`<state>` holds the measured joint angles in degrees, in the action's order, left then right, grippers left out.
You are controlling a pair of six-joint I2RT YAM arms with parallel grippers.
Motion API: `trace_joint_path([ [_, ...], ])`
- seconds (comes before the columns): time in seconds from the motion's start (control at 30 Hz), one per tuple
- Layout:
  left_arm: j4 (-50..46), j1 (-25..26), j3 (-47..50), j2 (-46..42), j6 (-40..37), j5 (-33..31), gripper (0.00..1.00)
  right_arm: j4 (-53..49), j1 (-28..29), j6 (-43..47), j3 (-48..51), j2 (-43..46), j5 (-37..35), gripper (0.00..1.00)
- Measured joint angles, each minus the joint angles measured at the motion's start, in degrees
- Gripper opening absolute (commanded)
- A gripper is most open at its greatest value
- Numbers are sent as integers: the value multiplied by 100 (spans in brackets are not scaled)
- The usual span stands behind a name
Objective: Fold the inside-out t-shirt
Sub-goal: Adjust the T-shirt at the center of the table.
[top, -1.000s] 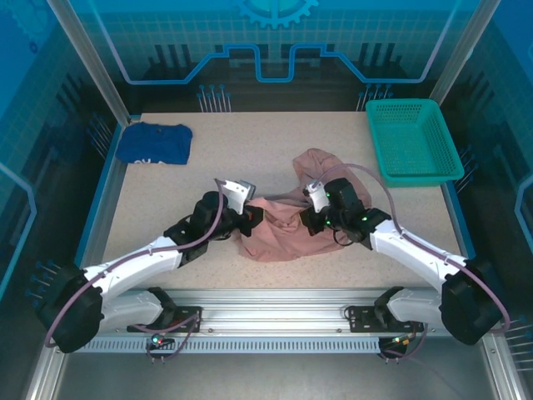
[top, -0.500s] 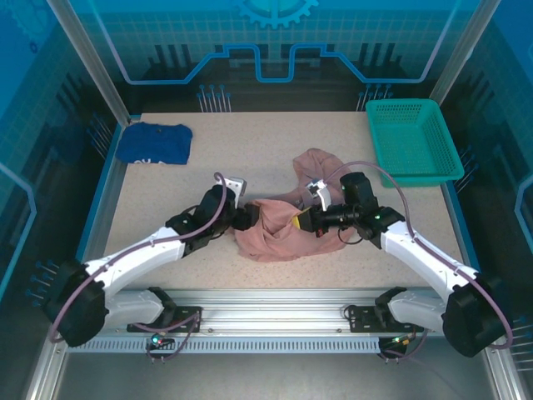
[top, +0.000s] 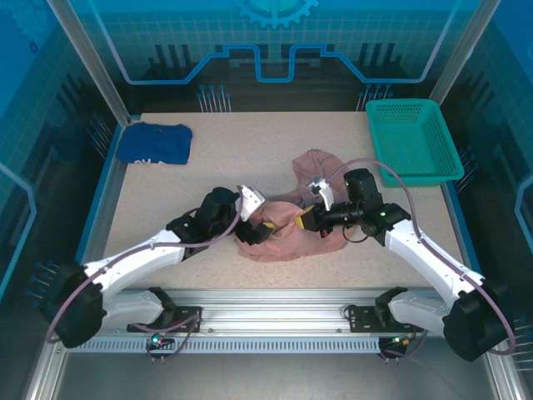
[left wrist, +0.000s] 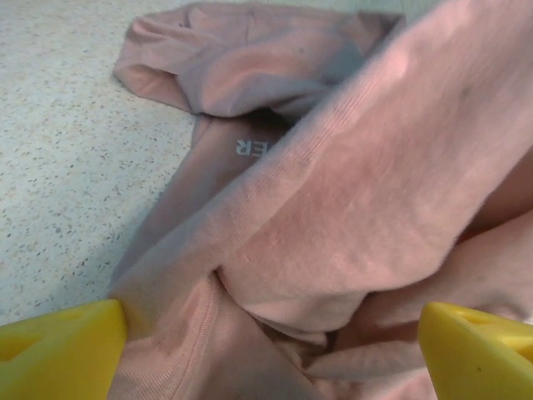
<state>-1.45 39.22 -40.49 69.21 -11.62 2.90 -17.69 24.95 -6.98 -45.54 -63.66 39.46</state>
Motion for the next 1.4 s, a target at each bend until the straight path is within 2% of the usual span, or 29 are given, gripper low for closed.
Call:
trace_joint_path([
  [0.13, -46, 0, -448, 610, -654, 278, 91, -50, 0, 2, 2, 24, 0, 0],
  [0.23, -111, 0, -990, 1078, -960, 566, 83, -50, 0, 0, 28, 26, -2, 0],
  [0.43, -433, 0, -1875, 1908, -1132, 1528, 41, -74, -28, -20, 87, 188, -179, 0],
  [0.53, -588, -15, -1932, 2046, -979, 2028, 2, -70, -92, -109, 92, 315, -326, 0],
  [0.6, -702, -28, -1934, 2044, -824, 2286, 0, -72, -114, -225, 92, 367, -503, 3],
  [0.67, -752, -28, -1947, 2020, -496, 2411, 0, -170, -118, -422, 79, 413, -905, 27],
  [0.7, -767, -28, -1947, 1987, -284, 2420, 0, -282, -125, -568, 46, 431, -1191, 35],
  [0.73, -774, -28, -1941, 1919, 7, 2417, 0, -468, -127, -710, -24, 437, -1587, 42],
  [0.8, -723, -28, -1904, 1705, 656, 2413, 0, -800, -66, -1010, -146, 472, -2389, 49],
  [0.9, -656, -37, -1805, 1268, 1681, 2398, 0, -1106, 461, -1416, -157, 745, -3442, 67],
  [1.03, -597, -39, -1725, 946, 2693, 2393, 0, -907, 1484, -1867, 164, 1281, -4120, 78],
  [1.13, -584, -39, -1589, 813, 3158, 2389, 0, -597, 1856, -2138, 501, 1303, -4391, 80],
  [1.2, -584, -37, -1534, 761, 3359, 2378, 0, -361, 1958, -2249, 691, 1106, -4509, 81],
  [1.27, -581, -39, -1506, 717, 3504, 2376, 0, -164, 2004, -2271, 807, 835, -4590, 74],
  [1.37, -579, -50, -1482, 643, 3628, 2374, 0, 192, 2000, -2225, 833, 407, -4607, 43],
  [1.4, -579, -66, -1478, 614, 3681, 2376, 0, 315, 1996, -2184, 833, 308, -4546, 30],
])
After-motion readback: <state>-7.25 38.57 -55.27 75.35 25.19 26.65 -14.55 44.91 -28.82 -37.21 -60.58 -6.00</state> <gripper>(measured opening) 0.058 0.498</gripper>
